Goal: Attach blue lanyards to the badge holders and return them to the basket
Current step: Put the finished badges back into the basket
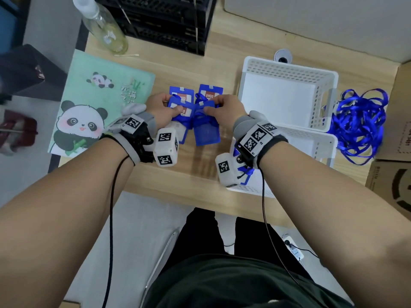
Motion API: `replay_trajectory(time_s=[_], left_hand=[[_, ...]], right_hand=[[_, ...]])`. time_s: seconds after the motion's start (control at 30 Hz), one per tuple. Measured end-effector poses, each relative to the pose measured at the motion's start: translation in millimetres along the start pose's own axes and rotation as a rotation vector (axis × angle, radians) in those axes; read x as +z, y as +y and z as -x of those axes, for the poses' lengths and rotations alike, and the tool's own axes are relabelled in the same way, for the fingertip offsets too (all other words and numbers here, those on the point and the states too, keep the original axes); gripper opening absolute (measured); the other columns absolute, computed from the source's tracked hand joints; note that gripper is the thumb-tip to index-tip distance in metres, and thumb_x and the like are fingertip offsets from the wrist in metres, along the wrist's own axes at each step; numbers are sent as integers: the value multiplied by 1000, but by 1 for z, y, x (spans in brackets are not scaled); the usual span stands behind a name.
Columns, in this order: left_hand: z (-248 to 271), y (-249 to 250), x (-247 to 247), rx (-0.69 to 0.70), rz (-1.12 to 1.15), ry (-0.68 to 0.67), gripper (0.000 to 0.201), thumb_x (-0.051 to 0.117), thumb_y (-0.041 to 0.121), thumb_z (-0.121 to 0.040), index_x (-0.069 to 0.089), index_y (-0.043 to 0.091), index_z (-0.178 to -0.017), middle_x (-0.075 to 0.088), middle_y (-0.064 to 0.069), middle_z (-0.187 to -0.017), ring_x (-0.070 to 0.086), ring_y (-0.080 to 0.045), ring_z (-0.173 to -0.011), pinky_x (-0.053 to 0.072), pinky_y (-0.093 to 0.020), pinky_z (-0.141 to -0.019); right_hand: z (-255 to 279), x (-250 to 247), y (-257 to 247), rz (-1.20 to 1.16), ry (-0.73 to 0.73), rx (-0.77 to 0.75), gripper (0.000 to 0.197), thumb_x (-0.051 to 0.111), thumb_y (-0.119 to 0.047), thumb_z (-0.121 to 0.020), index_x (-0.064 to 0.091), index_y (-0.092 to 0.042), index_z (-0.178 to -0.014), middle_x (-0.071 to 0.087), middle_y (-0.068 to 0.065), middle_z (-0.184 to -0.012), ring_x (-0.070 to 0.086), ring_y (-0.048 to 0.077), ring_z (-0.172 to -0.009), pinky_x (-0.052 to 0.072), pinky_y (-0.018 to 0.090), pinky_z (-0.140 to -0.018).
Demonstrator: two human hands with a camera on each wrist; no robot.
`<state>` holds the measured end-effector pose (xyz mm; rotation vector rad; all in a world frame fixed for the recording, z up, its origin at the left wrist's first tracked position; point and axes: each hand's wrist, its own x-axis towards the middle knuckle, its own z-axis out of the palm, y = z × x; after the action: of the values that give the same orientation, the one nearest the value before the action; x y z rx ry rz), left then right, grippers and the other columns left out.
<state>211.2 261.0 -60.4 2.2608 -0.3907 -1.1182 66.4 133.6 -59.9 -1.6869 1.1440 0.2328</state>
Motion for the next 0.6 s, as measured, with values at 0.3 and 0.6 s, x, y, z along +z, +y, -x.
replay_trajectory(time_s=[0.3,0.6], left_hand=[[58,79,59,124,83,-116,26,68,22,-88,59,16,-111,67,-5,-113,65,-22,-101,53,-41,-92],[95,90,149,147,-32,-232,25,67,21,-89,59,12,-110,67,-3,-107,65,-19,-98,54,-29,-81]], right_hand=[[53,-106,65,-158,137,-43,32,77,-34,-79,68,-3,-81,69,19,-80,61,30,-71,55,45,-76],[96,-131,189,-64,39,93,31,74,-32,-84,58,-7,-75,54,6,-72,50,19,-69,46,36,-72]])
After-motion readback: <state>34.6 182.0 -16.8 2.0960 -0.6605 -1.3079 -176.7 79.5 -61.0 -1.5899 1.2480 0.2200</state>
